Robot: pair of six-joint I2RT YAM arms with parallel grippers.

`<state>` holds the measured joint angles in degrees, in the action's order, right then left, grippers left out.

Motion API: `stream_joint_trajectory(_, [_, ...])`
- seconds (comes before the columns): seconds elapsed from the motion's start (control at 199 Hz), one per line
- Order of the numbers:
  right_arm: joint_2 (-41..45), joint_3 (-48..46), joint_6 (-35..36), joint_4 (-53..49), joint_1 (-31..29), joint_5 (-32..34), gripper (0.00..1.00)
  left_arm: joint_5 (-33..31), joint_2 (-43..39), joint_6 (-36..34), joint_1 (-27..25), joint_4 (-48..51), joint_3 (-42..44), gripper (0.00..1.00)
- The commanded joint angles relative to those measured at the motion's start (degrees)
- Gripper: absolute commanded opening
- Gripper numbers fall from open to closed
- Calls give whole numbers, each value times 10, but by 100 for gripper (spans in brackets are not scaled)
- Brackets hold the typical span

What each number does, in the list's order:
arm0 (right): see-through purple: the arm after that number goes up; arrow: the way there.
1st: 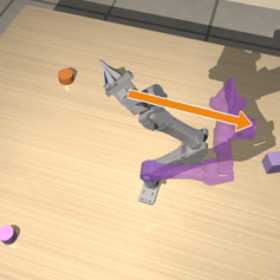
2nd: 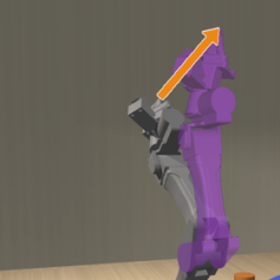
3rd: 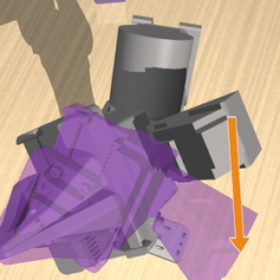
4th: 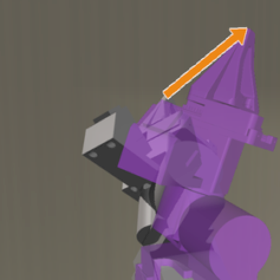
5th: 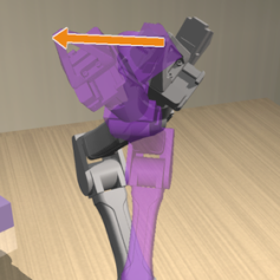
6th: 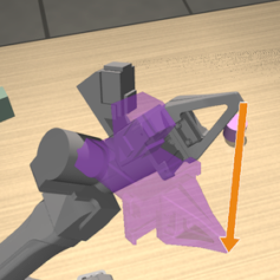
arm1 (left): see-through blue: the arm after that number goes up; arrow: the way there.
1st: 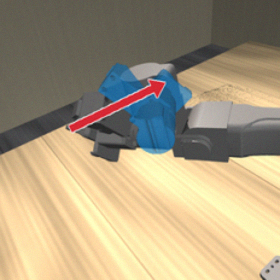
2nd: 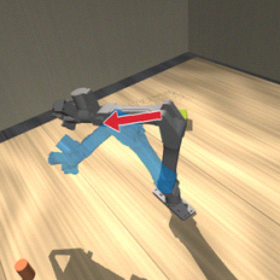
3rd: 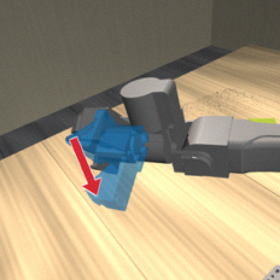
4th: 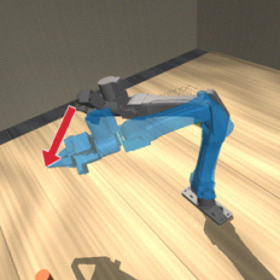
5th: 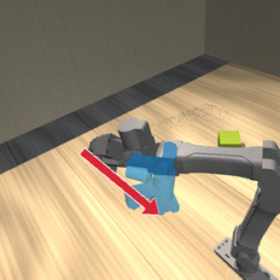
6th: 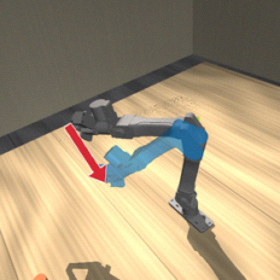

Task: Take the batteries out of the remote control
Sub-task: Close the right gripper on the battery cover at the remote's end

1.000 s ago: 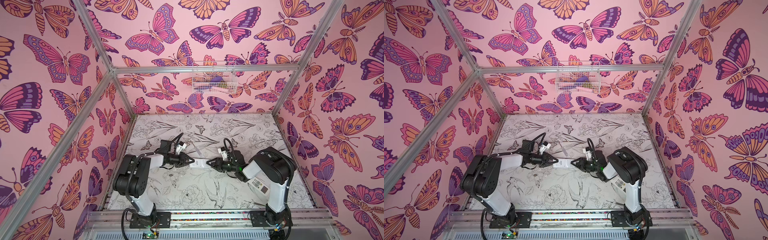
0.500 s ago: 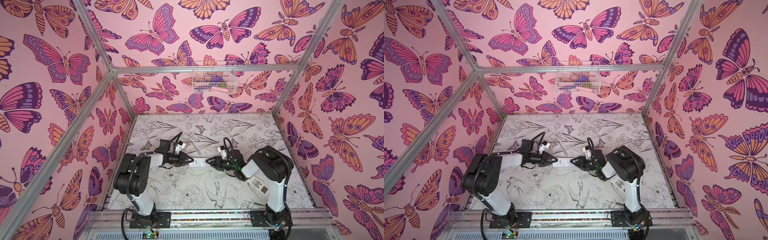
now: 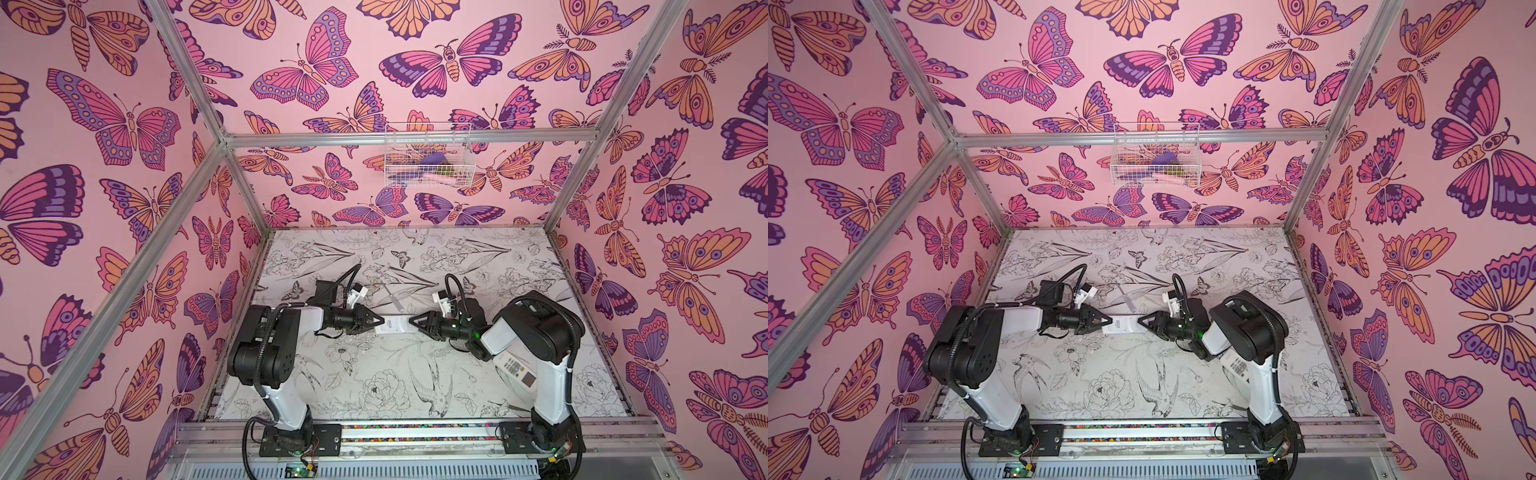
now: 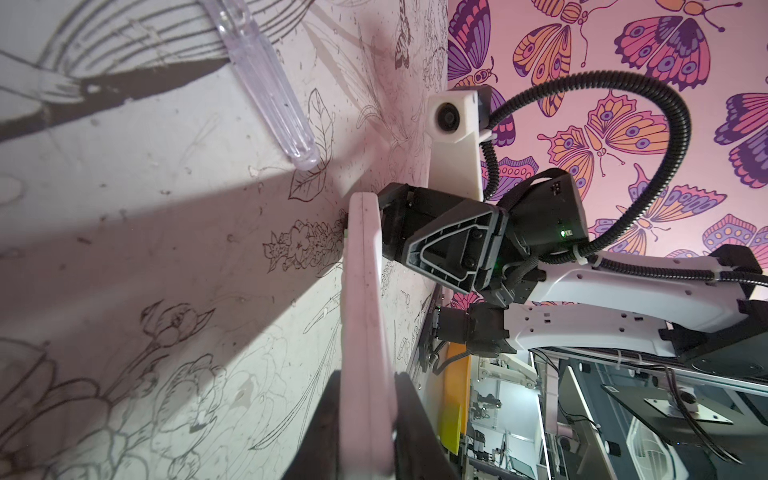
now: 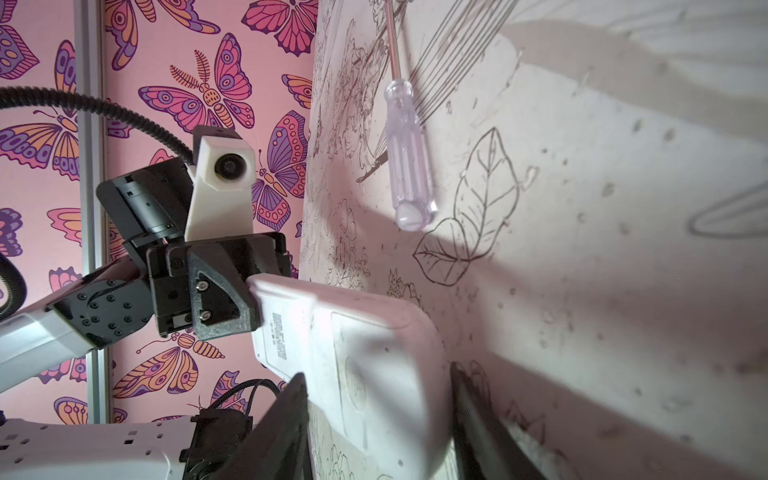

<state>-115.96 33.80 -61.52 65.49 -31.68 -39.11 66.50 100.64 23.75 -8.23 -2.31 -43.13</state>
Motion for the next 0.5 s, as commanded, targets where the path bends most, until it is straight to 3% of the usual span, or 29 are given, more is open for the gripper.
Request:
stream_joint_trajectory(0.0, [-36, 4, 8, 0, -18, -24, 55, 57, -6, 11, -8, -13, 9, 0])
stream_joint_trajectory(0.296, [-23, -7, 10, -1, -4, -31, 57, 64, -50, 17, -6, -42, 32, 0])
stream_joint_trajectory(0.496, [-19, -3, 10, -10, -5, -35, 48, 24, -24, 2, -6, -2, 10, 0])
